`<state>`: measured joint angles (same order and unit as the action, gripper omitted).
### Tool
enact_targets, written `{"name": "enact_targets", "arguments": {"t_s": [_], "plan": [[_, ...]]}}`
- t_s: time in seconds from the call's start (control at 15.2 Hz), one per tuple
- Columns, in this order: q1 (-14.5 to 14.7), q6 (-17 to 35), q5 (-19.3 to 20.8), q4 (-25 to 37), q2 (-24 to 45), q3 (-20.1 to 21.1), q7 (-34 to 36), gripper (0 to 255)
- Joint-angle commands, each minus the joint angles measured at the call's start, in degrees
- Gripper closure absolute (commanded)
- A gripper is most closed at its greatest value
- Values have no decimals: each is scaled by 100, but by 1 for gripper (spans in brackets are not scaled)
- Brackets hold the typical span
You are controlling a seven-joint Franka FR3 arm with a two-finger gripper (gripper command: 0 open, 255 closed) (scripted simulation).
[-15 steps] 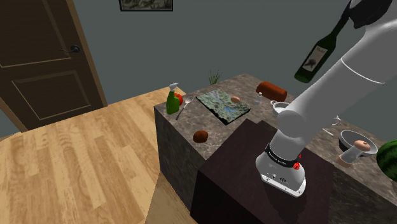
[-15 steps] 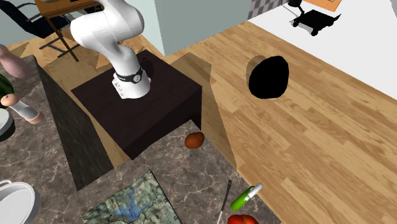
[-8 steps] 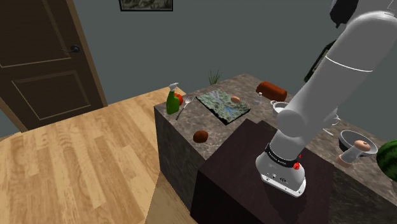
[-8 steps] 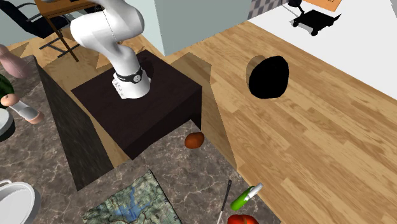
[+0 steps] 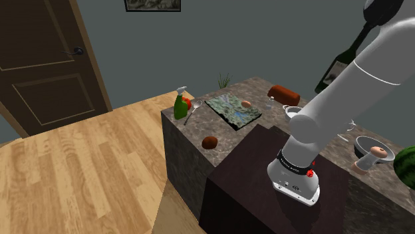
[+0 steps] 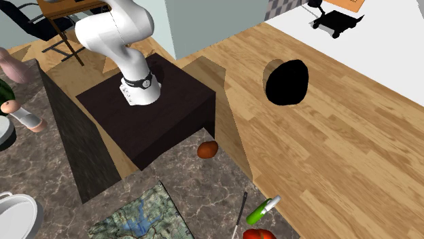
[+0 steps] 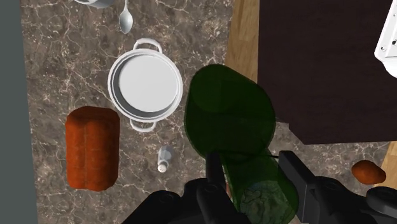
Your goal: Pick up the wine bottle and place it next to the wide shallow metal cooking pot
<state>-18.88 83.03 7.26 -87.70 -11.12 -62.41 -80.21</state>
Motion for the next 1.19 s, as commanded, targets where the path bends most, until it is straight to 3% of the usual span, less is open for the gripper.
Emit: {"name": "enact_targets", "arguments": {"t_s": [0.0,1.12], "plan": [[-28,164,78,-218,-98,68,62,255],[-267,1456,519,-1865,-637,320,378,255]]}}
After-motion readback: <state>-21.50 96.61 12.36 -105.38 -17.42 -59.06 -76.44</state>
